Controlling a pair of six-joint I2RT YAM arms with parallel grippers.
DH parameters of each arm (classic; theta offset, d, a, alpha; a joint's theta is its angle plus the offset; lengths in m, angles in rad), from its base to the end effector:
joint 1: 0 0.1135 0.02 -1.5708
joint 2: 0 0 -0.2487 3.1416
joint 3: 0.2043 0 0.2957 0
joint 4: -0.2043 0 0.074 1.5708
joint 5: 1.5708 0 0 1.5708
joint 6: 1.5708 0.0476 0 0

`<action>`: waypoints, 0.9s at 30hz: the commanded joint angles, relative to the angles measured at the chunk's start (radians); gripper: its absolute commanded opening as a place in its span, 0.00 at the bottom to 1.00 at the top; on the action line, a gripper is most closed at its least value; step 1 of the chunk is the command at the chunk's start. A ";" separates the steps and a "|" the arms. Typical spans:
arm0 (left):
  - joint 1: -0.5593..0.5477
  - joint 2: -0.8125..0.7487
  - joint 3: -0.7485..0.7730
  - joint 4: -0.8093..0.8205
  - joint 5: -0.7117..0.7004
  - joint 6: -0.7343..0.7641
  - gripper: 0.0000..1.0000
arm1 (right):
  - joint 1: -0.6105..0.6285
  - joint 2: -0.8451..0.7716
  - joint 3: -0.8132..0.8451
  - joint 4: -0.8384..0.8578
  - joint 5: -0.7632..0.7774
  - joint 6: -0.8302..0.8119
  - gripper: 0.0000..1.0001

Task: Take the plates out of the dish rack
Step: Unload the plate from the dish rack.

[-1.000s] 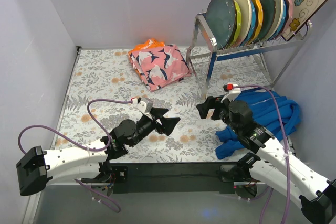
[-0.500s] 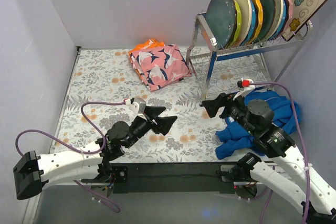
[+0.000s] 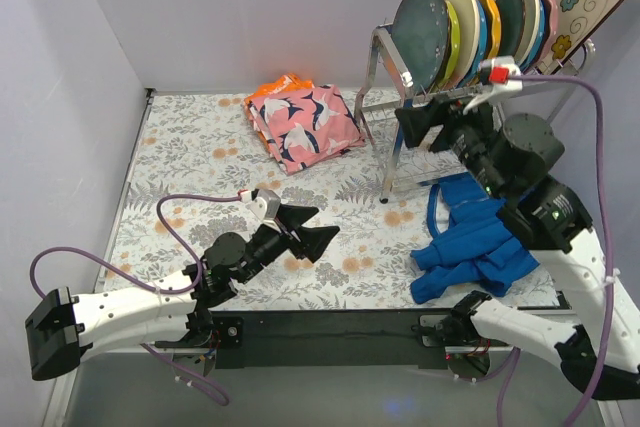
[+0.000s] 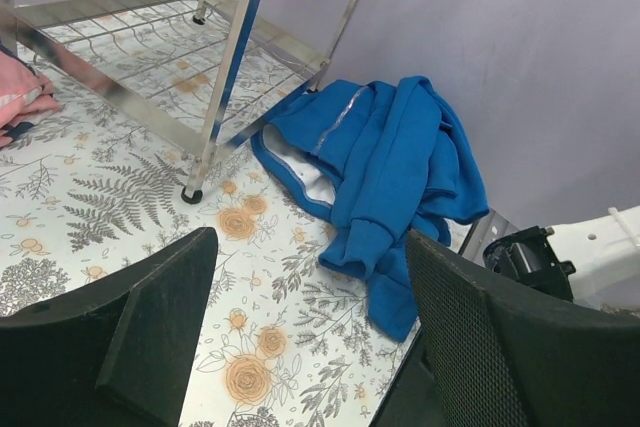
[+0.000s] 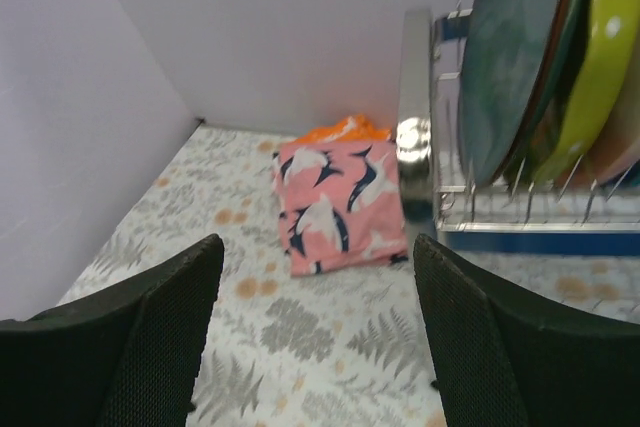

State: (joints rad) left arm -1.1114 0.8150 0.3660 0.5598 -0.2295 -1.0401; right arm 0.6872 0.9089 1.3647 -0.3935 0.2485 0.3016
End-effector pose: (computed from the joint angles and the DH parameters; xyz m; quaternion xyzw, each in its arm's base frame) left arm 0.1232 -0.2246 0.2362 -0.0616 0.6651 -0.6151 0.4189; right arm 0.1780 0.1309 0.4985 -0.0415 0.6842 0.2684 0.6768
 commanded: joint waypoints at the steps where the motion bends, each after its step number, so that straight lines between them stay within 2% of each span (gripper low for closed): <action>1: -0.005 0.004 0.010 0.008 0.019 0.014 0.75 | -0.002 0.163 0.207 -0.033 0.207 -0.177 0.82; 2: -0.005 0.015 0.014 0.011 0.013 0.023 0.75 | -0.002 0.194 0.253 -0.039 0.278 -0.220 0.83; 5: -0.005 0.047 0.033 0.000 0.031 0.022 0.74 | -0.014 0.313 0.407 -0.077 0.353 -0.288 0.83; 7: -0.005 0.064 0.030 0.006 0.039 0.023 0.74 | -0.049 0.375 0.482 -0.100 0.344 -0.329 0.83; 10: -0.005 0.079 0.031 0.009 0.051 0.026 0.73 | -0.149 0.409 0.539 -0.123 0.215 -0.329 0.80; 11: -0.005 0.082 0.034 0.006 0.056 0.026 0.73 | -0.173 0.412 0.545 -0.125 0.146 -0.329 0.78; 20: -0.005 0.079 0.025 0.022 0.082 0.028 0.72 | -0.310 0.430 0.537 -0.127 -0.063 -0.335 0.68; 27: -0.005 0.090 0.025 0.026 0.081 0.040 0.72 | -0.313 0.432 0.511 -0.078 -0.089 -0.345 0.59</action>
State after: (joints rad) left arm -1.1122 0.9028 0.3695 0.5621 -0.1558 -1.0237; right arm 0.3767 1.3491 1.8755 -0.5430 0.2184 -0.0208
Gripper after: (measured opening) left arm 0.718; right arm 0.604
